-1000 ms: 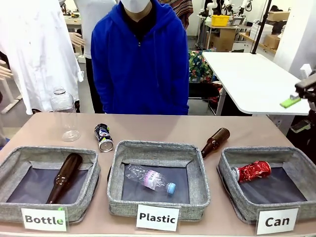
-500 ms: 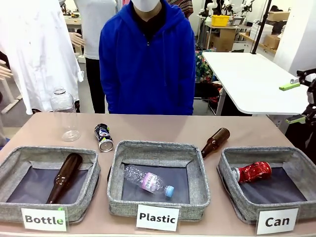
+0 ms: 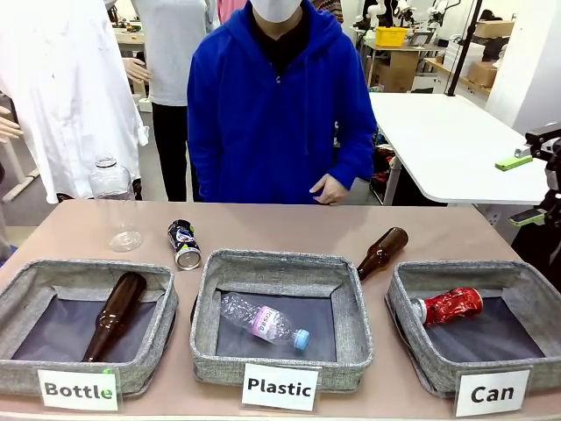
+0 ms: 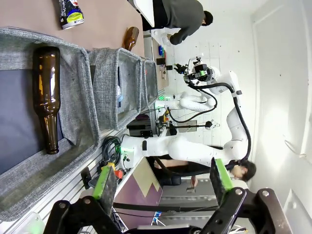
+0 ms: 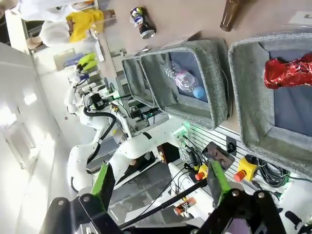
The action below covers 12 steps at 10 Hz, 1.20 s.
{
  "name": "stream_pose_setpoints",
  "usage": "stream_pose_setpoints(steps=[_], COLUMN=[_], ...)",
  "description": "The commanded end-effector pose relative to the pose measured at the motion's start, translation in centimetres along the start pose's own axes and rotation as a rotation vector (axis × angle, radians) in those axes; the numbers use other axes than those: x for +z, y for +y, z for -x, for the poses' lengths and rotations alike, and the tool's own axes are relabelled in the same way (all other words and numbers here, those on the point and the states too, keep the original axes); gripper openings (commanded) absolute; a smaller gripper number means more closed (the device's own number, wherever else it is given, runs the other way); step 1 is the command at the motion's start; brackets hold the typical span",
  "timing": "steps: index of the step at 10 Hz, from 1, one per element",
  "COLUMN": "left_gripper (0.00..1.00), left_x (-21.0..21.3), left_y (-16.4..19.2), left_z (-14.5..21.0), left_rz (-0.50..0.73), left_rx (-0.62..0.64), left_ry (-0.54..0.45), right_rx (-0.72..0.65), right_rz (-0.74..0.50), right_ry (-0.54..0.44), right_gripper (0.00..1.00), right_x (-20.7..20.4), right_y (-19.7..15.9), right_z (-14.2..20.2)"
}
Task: Sort the can waste into the basket.
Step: Pick up the can waste from the table and place it in the right Fabric basket.
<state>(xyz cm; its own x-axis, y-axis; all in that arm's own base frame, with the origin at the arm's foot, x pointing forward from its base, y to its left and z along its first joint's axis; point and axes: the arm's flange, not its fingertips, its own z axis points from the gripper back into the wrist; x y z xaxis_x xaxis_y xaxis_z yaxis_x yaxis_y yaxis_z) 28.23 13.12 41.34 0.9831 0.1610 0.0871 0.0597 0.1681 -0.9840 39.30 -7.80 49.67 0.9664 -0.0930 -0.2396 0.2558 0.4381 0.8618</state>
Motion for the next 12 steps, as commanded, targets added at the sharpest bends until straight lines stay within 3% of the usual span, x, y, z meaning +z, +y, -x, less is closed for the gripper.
stream_pose_setpoints(steps=[1,5,6,8,9,10,11,12], left_gripper=[1.00,1.00,1.00,1.00,1.00,1.00,1.00,1.00], left_x=[0.0,0.0,-0.3,-5.4,-9.9,-14.1,-18.2,-21.5], left_y=[-0.3,0.0,-2.0,-8.0,-11.2,-13.1,-14.3,-15.3], left_z=[0.1,0.0,0.3,-1.3,-2.2,-2.7,-3.3,-3.9], left_rz=[0.007,0.000,-0.045,-0.354,-0.604,-0.845,-0.987,-0.997], left_rx=[0.006,0.000,0.010,-0.001,-0.068,-0.154,-0.199,-0.229], left_ry=[0.001,0.000,-0.036,0.037,0.120,0.142,0.082,-0.061], right_rx=[0.018,0.018,0.018,0.018,0.018,0.018,0.018,0.018], right_rz=[0.004,0.004,0.004,0.004,0.004,0.004,0.004,0.004], right_ry=[0.006,0.006,0.006,0.006,0.006,0.006,0.006,0.006], right_gripper=[1.00,1.00,1.00,1.00,1.00,1.00,1.00,1.00], right_x=[0.5,0.5,0.5,0.5,0.5,0.5,0.5,0.5], right_y=[0.2,0.2,0.2,0.2,0.2,0.2,0.2,0.2], right_z=[0.1,0.1,0.1,0.1,0.1,0.1,0.1,0.1])
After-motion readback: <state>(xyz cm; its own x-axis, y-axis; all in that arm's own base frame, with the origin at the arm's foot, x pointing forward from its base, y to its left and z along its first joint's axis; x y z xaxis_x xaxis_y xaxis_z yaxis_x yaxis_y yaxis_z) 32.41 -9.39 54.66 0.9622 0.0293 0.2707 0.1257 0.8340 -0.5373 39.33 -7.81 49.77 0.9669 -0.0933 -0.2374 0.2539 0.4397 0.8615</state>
